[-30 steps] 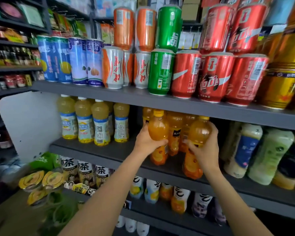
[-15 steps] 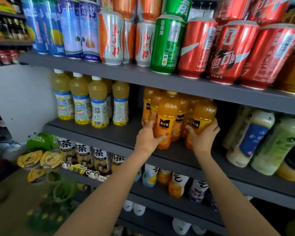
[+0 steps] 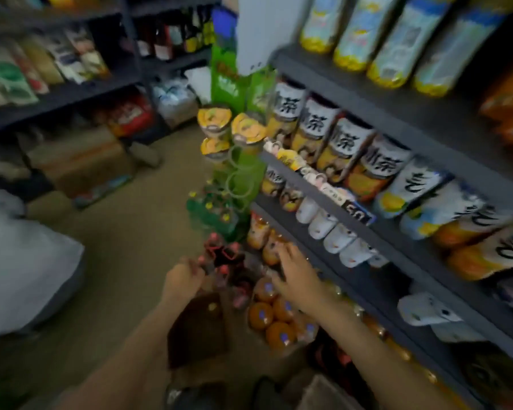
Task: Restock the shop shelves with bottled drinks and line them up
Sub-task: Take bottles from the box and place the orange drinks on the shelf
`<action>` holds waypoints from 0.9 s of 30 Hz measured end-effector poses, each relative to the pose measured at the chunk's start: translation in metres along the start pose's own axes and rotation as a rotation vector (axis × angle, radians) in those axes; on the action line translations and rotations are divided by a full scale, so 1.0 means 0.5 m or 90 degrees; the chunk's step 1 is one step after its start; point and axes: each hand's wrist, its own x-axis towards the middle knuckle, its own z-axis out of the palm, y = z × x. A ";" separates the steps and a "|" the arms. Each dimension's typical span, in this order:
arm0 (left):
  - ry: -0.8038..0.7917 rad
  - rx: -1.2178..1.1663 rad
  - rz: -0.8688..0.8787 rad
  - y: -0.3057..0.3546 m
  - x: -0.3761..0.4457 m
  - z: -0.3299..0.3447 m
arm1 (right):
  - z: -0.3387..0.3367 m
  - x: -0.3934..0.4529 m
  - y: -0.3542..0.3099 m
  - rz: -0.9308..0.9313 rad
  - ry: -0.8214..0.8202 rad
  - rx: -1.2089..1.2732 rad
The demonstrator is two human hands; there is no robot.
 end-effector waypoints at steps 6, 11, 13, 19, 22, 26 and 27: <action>-0.071 0.123 -0.160 -0.361 0.012 -0.108 | 0.379 0.091 -0.071 0.099 -0.335 0.015; -0.042 0.084 -0.138 -0.486 0.107 -0.042 | 0.635 0.146 -0.082 0.133 -0.432 -0.008; -0.108 0.067 -0.100 -0.532 0.157 0.019 | 0.736 0.178 -0.059 0.122 -0.434 -0.035; -0.080 0.022 0.040 -0.678 0.318 0.188 | 1.002 0.304 0.084 0.145 -0.376 -0.204; 0.016 -0.041 0.012 -0.749 0.386 0.242 | 1.122 0.366 0.161 0.158 -0.390 -0.262; 0.086 -0.080 0.016 -0.793 0.425 0.278 | 1.188 0.407 0.207 0.118 -0.393 -0.303; 0.089 -0.094 0.013 -0.793 0.425 0.283 | 1.186 0.407 0.203 0.109 -0.397 -0.291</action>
